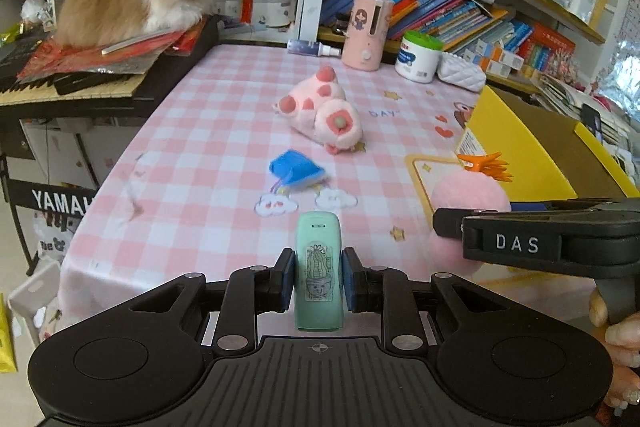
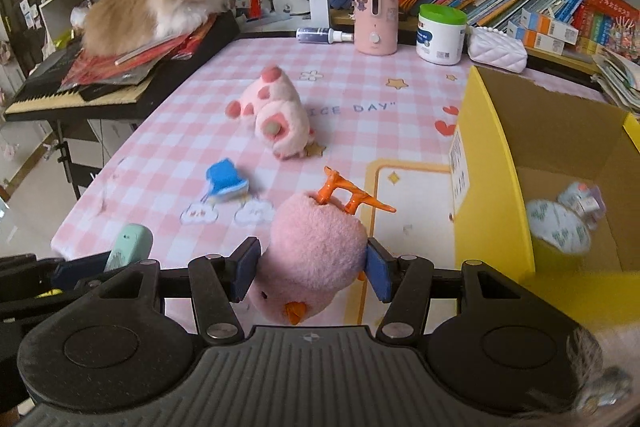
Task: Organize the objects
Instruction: 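Carry the highlighter in the left tool while the right tool carries the chick to the yellow box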
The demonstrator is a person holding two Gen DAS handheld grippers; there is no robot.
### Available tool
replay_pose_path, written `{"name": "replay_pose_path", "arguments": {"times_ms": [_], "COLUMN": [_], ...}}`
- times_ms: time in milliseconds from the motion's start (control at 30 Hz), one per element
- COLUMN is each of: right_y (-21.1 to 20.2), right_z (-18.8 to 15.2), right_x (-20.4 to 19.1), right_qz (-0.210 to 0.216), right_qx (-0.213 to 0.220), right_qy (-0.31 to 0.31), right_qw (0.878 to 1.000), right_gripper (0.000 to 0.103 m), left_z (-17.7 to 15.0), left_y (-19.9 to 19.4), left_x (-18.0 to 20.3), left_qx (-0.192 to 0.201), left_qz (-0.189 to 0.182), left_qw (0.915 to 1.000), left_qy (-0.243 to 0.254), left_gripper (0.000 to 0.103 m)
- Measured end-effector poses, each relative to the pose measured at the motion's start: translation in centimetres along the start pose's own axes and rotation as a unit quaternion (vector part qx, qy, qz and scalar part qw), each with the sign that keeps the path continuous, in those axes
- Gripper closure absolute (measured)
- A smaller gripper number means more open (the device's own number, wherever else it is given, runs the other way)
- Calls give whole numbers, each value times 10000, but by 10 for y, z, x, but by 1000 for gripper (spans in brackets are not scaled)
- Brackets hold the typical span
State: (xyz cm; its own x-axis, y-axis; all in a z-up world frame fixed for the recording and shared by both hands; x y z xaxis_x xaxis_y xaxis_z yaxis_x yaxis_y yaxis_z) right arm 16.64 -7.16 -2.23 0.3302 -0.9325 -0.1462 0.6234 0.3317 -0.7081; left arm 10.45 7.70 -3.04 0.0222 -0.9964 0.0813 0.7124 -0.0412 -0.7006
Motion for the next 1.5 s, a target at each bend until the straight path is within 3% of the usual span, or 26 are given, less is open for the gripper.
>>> {"name": "replay_pose_path", "arguments": {"times_ms": [733, 1000, 1500], "right_y": [-65, -85, -129], "right_z": [-95, -116, -151], "right_x": [-32, -11, 64], "right_qz": [-336, -606, -1313], "right_qx": [-109, -111, -29], "right_qy": [358, 705, 1598], "right_qw": [9987, 9956, 9784], "right_gripper": [50, 50, 50], "left_z": [-66, -70, -75], "left_y": [-55, -55, -45], "left_x": [-2, 30, 122], "left_qx": [-165, -195, -321], "left_qz": [-472, -870, -1609], "left_qw": [9983, 9935, 9738], "left_qy": [309, 710, 1574], "left_gripper": [80, 80, 80]}}
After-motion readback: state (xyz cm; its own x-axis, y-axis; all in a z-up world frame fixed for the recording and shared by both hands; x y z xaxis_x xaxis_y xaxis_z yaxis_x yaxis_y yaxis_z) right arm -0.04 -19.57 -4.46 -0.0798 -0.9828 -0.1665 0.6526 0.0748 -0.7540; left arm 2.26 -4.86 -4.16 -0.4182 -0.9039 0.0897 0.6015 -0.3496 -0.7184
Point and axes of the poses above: each gripper's, at about its wrist camera, not at the fingertips, and y roughly the way its jaws point, x to its right, z to its top, the point moved 4 cm from there along y, roughly the way its jaws point, and after that the axes turned 5 degrees about z, right-handed, at the moved point
